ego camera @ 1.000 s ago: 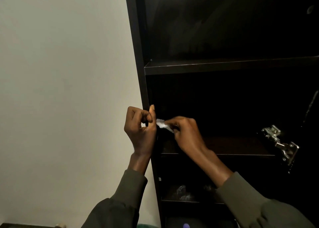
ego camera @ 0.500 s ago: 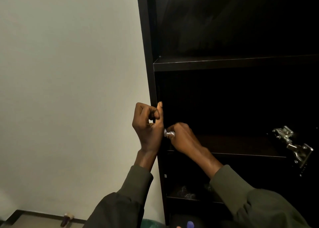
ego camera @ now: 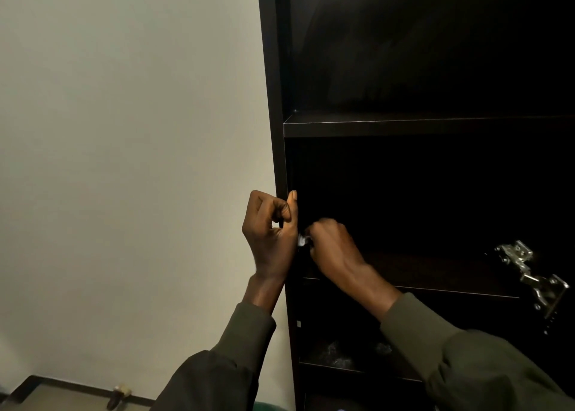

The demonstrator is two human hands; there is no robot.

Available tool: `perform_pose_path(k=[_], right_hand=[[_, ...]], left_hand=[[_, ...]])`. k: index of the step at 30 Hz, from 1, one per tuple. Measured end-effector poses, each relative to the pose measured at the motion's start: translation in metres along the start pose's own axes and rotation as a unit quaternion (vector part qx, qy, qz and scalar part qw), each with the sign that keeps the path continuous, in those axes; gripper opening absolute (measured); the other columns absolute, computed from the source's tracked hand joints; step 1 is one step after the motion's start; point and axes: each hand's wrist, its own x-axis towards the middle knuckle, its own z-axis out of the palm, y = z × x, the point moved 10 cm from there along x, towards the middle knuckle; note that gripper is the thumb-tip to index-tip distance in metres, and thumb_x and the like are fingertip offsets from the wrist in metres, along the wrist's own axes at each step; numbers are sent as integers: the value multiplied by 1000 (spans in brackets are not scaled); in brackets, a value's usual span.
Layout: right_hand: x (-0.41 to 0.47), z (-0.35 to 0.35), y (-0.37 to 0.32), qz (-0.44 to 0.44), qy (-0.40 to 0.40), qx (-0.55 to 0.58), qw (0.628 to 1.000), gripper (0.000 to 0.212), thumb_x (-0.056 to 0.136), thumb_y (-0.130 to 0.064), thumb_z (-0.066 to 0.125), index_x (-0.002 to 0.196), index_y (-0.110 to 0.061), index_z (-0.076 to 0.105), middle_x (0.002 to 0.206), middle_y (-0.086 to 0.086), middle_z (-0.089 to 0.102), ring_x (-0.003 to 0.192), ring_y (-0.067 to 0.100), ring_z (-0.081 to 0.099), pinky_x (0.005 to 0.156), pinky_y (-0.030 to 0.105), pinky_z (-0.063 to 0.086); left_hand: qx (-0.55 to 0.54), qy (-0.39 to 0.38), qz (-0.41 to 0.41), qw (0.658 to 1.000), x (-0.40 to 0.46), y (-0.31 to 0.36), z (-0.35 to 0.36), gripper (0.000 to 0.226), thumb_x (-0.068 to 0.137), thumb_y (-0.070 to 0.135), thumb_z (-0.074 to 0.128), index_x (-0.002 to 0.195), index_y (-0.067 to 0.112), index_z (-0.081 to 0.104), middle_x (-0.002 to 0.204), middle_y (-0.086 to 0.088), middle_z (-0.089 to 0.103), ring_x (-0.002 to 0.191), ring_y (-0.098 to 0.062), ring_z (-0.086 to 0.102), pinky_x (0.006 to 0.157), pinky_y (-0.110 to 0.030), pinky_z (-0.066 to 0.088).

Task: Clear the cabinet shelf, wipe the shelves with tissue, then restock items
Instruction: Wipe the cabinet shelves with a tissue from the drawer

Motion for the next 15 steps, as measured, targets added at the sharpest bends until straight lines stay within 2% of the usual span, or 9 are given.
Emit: perform_pose_path(k=[2, 4, 8, 13, 15], right_hand=[[-4, 16, -6, -1, -30, 2, 1000, 17, 92, -2, 54, 106, -7, 63, 110, 11, 60, 100, 24, 61, 80, 31, 51], [-4, 19, -7, 0, -25, -5, 1000, 16, 93, -3, 54, 106, -5, 61, 111, 13, 59, 104, 28, 60, 85, 34, 51], [-11, 17, -6, -13, -27, 4, 1000, 25, 91, -6, 59, 116, -11, 59, 124, 7, 52, 114, 22, 54, 95, 31, 48], [-28, 8, -4, -22, -82, 85, 993, 25, 92, -7, 60, 113, -18, 69, 116, -4, 60, 107, 12, 60, 90, 23, 51], [-23, -4, 2, -7, -68, 110, 992, 24, 93, -12, 60, 112, -21, 71, 114, -7, 62, 105, 9, 61, 90, 22, 51]], left_hand=[[-2, -5, 0, 1000, 0, 0, 0, 35, 88, 1, 71, 60, 3, 49, 68, -7, 48, 66, -9, 43, 58, -17, 35], [-2, -6, 0, 1000, 0, 0, 0, 34, 88, 2, 70, 61, 3, 50, 68, -8, 48, 66, -9, 43, 57, -18, 36], [-2, 4, -2, 1000, 0, 1, 0, 34, 88, 2, 70, 61, 3, 50, 69, -8, 48, 65, -10, 43, 57, -17, 36], [3, 7, -4, 1000, -2, -1, 1, 34, 88, 0, 71, 61, 2, 50, 68, -7, 48, 64, -12, 42, 56, -19, 36], [6, 7, -3, 1000, -1, 0, 0, 34, 88, 0, 71, 61, 1, 49, 68, -8, 48, 64, -12, 42, 56, -18, 36]])
